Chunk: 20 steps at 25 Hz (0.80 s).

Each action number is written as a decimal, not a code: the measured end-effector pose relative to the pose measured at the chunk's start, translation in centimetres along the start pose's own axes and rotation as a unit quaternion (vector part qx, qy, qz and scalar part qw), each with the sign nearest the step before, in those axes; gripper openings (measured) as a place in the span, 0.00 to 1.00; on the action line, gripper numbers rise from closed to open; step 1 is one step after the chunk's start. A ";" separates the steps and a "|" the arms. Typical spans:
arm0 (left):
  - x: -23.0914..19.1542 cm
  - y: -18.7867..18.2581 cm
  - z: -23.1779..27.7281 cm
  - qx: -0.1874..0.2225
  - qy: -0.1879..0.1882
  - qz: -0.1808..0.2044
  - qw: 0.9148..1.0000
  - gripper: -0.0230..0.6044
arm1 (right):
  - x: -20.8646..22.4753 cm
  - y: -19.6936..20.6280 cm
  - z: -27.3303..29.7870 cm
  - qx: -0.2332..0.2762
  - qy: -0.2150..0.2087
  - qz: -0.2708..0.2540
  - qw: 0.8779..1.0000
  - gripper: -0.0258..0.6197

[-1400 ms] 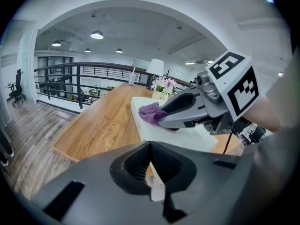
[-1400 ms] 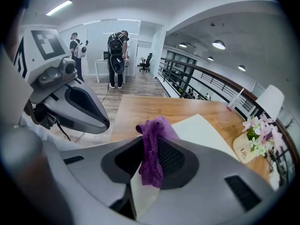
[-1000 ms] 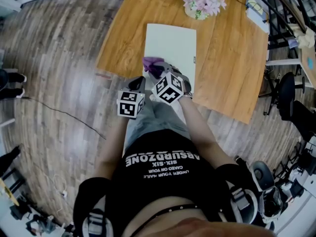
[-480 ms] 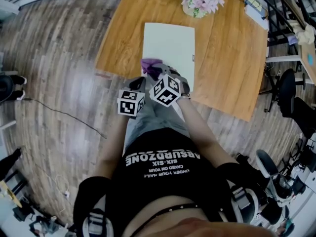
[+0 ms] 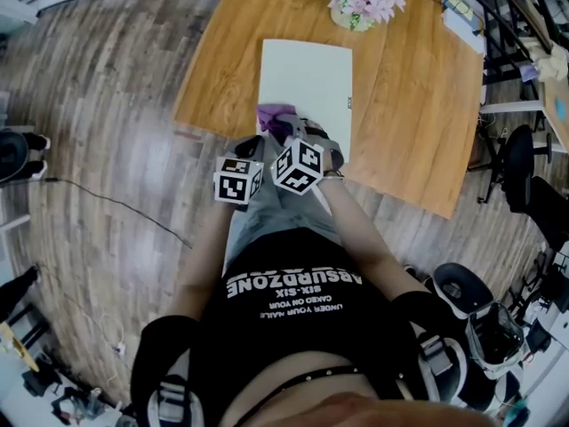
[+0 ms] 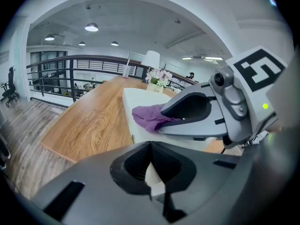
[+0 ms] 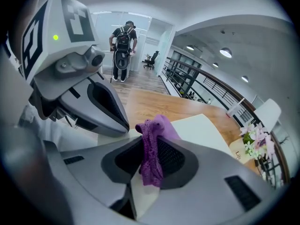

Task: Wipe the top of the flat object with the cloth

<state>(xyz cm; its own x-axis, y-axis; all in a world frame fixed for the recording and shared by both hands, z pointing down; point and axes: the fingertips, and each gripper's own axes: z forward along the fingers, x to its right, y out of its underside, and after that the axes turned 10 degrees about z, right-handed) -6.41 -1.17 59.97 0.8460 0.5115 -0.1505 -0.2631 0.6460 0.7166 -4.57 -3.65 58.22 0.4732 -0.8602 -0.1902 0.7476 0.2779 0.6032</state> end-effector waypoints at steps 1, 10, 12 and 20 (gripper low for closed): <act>0.0 0.0 0.0 -0.001 0.000 0.000 1.000 0.06 | 0.1 0.1 -0.1 0.001 0.000 0.002 1.000 0.19; -0.1 0.2 0.2 -0.006 -0.001 0.003 1.000 0.06 | 1.3 1.8 -1.0 0.001 0.009 0.032 0.999 0.19; -0.1 0.3 0.1 -0.007 -0.001 0.004 1.000 0.06 | 1.6 2.2 -1.3 0.002 0.015 0.039 0.999 0.19; 0.0 0.1 0.2 -0.007 -0.002 0.005 1.000 0.06 | 3.4 4.3 -2.6 -0.007 0.036 0.065 0.997 0.19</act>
<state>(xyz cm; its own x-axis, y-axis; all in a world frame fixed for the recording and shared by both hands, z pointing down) -6.33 -1.16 60.17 0.8448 0.5162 -0.1409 -0.2781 0.6485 0.7086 1.47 -4.26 58.22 0.5974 -0.7844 -0.1665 0.6843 0.3904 0.6159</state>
